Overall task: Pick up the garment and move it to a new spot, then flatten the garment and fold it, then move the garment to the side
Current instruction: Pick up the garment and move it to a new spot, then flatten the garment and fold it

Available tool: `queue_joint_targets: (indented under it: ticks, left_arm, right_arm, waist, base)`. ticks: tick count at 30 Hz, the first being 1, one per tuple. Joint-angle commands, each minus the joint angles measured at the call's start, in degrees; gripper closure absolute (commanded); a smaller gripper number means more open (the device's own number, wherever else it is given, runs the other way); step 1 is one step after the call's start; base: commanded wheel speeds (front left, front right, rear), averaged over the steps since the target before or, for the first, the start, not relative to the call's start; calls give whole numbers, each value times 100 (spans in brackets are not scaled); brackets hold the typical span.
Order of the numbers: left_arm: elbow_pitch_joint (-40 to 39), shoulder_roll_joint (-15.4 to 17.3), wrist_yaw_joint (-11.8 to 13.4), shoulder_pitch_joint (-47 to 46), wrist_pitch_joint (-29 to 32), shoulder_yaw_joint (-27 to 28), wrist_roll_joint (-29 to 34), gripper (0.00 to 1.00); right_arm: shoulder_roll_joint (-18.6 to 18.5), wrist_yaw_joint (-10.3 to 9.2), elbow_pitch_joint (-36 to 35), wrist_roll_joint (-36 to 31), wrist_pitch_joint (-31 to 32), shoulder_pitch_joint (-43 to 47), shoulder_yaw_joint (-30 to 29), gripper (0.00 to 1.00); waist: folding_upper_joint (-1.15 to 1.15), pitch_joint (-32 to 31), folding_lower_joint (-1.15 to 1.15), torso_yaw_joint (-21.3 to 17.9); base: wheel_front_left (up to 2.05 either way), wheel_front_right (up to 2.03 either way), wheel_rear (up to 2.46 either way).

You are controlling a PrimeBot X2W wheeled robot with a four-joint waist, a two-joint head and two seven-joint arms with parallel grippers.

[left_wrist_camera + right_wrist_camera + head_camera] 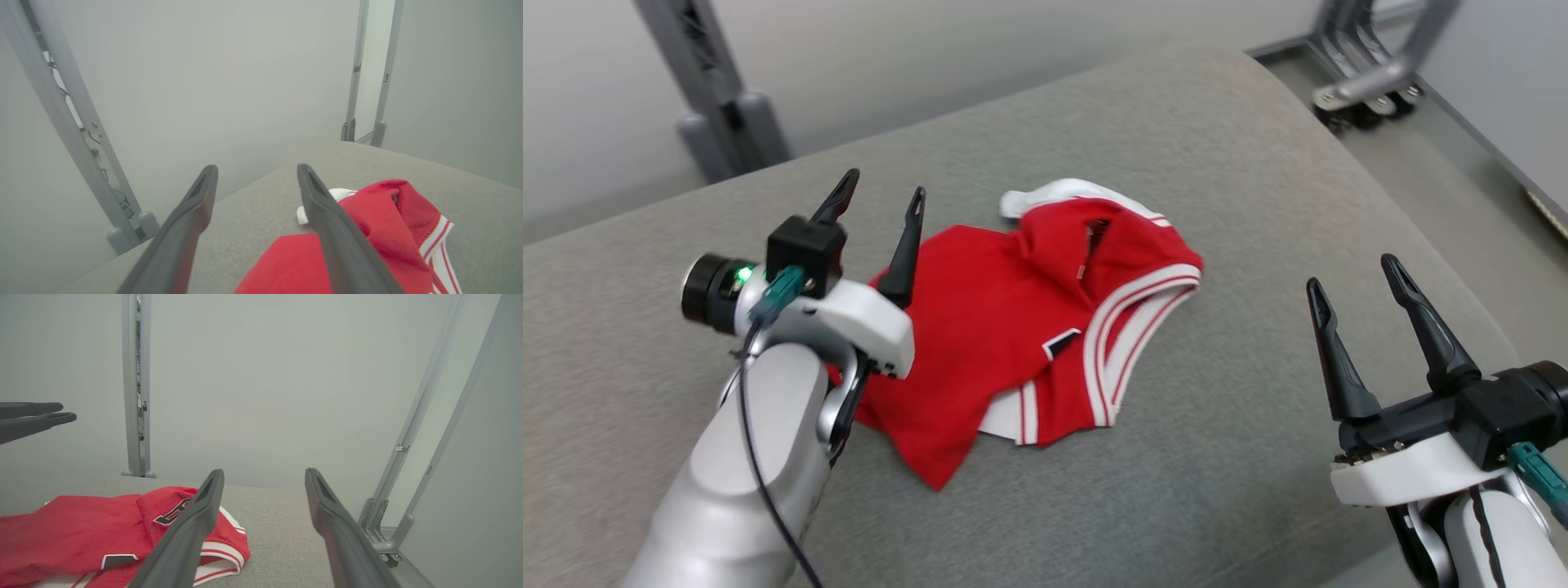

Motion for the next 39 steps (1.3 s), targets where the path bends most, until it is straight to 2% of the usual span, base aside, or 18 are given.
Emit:
queue_joint_targets:
  ticks: [1,6,10,19,23,28,34,39]
  left_arm:
    - [-257,98,82,251,-16,205,37,0]
    - [-1037,236,240,1053,-16,823,169,0]
    - [-1642,210,336,1717,-17,1373,318,0]
    - [-2380,-309,392,2870,-16,2282,615,0]
    - [-2474,-479,382,3212,-17,2429,689,0]
    - [-2451,-535,401,3455,-17,2312,552,0]
    - [-2477,-532,436,3285,-17,2159,389,0]
    - [-2220,-535,327,3171,-16,2136,377,0]
  right_arm:
    - [-68,-3,10,-31,-13,74,-9,0]
    - [-151,-2,-24,-36,-13,200,-41,0]
    - [-230,-2,-33,-45,-13,295,-67,0]
    - [-344,-2,-5,-11,-13,407,-15,0]
    - [-354,-2,24,33,-13,447,25,0]
    - [-359,-2,66,69,-13,498,67,0]
    - [-386,-2,73,71,-13,459,116,0]
    - [-357,-2,70,84,-13,387,187,0]
  waist:
    - [0,-387,0,509]
    - [0,-558,0,874]
    - [0,-652,0,1178]
    - [0,-799,0,1553]
    - [0,-828,0,1621]
    - [0,-832,0,1640]
    - [0,-780,0,1599]
    - [0,-680,0,1438]
  base:
    - [0,0,0]
    - [0,0,0]
    - [0,0,0]
    - [0,0,0]
    - [0,0,0]
    - [0,0,0]
    - [0,0,0]
    - [0,0,0]
